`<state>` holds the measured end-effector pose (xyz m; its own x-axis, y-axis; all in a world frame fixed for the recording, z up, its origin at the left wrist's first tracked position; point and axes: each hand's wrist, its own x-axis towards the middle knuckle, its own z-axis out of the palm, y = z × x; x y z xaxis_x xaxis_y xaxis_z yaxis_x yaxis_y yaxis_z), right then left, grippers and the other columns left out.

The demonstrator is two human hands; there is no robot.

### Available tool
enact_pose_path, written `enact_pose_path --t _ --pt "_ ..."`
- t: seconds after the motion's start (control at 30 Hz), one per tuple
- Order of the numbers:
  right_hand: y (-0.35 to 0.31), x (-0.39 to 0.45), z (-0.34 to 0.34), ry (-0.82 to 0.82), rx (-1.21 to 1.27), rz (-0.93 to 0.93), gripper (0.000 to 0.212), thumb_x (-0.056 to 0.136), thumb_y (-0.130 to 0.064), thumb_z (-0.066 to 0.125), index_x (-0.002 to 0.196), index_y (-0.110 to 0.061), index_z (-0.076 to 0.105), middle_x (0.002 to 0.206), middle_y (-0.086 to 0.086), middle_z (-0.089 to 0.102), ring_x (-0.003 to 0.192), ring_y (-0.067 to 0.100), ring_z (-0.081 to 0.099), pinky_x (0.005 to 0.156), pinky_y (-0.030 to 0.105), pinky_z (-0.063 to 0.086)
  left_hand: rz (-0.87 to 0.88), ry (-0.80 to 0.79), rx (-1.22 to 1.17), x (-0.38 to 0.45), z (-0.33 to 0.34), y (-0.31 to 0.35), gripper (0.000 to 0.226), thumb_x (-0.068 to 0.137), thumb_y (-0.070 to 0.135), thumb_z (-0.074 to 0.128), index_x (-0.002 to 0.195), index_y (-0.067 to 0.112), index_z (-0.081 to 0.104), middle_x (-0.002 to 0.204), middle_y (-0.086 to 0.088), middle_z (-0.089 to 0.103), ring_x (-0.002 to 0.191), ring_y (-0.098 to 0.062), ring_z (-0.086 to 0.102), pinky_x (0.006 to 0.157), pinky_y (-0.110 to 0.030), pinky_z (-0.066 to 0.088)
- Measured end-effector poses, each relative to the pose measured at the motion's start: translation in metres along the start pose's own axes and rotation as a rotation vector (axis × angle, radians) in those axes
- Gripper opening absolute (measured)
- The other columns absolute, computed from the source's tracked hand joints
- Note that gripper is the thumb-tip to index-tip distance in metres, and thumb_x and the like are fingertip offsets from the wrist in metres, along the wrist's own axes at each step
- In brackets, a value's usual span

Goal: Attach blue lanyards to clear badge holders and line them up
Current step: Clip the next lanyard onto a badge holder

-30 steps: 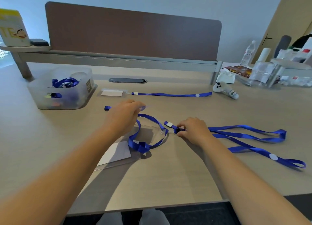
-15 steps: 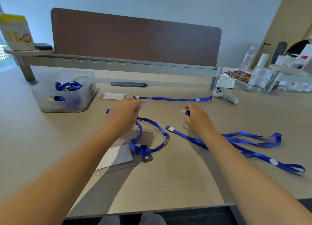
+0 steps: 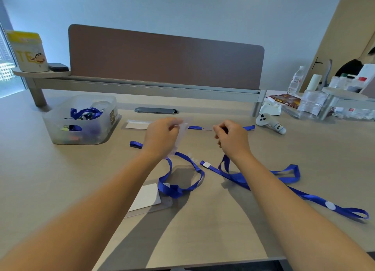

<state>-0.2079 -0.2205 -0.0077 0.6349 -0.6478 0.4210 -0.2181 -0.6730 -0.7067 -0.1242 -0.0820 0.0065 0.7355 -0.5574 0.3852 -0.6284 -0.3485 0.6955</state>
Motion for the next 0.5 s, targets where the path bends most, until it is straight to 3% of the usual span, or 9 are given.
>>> enact_pose_path --t 0.1,0.23,0.37,0.5 --pt "-0.010 0.002 0.003 -0.035 0.206 0.113 0.017 0.095 -0.014 0.044 0.089 -0.006 0.058 0.063 -0.001 0.054 0.054 0.010 0.052 0.052 0.018 0.049 -0.070 0.014 -0.147 0.002 0.004 0.003 0.034 0.094 0.009 0.041 0.126 0.009 0.052 0.132 -0.007 0.057 0.114 -0.016 0.051 0.088 -0.021 0.035" --pt "-0.023 0.001 0.006 -0.117 0.372 0.198 0.018 0.095 -0.011 0.044 0.094 -0.003 0.060 0.063 0.001 0.057 0.052 0.010 0.056 0.046 0.011 0.050 -0.112 -0.001 -0.283 0.003 0.010 0.005 0.033 0.092 0.008 0.046 0.124 0.007 0.053 0.129 -0.010 0.058 0.115 -0.023 0.053 0.085 -0.025 0.040" --pt "-0.031 -0.003 0.007 -0.183 0.496 0.255 0.025 0.093 -0.012 0.048 0.070 -0.008 0.059 0.060 0.005 0.060 0.035 0.003 0.057 0.043 0.014 0.051 -0.106 -0.003 -0.363 0.001 0.013 0.005 0.034 0.090 0.009 0.050 0.124 0.007 0.054 0.126 -0.011 0.060 0.103 -0.020 0.054 0.081 -0.029 0.044" --pt "-0.036 -0.005 0.009 -0.223 0.549 0.289 0.028 0.092 -0.011 0.049 0.066 -0.010 0.058 0.058 0.007 0.061 0.032 0.004 0.057 0.046 0.018 0.053 -0.114 0.008 -0.344 0.001 0.013 0.002 0.035 0.091 0.008 0.048 0.125 0.007 0.053 0.129 -0.011 0.058 0.114 -0.027 0.054 0.083 -0.029 0.043"
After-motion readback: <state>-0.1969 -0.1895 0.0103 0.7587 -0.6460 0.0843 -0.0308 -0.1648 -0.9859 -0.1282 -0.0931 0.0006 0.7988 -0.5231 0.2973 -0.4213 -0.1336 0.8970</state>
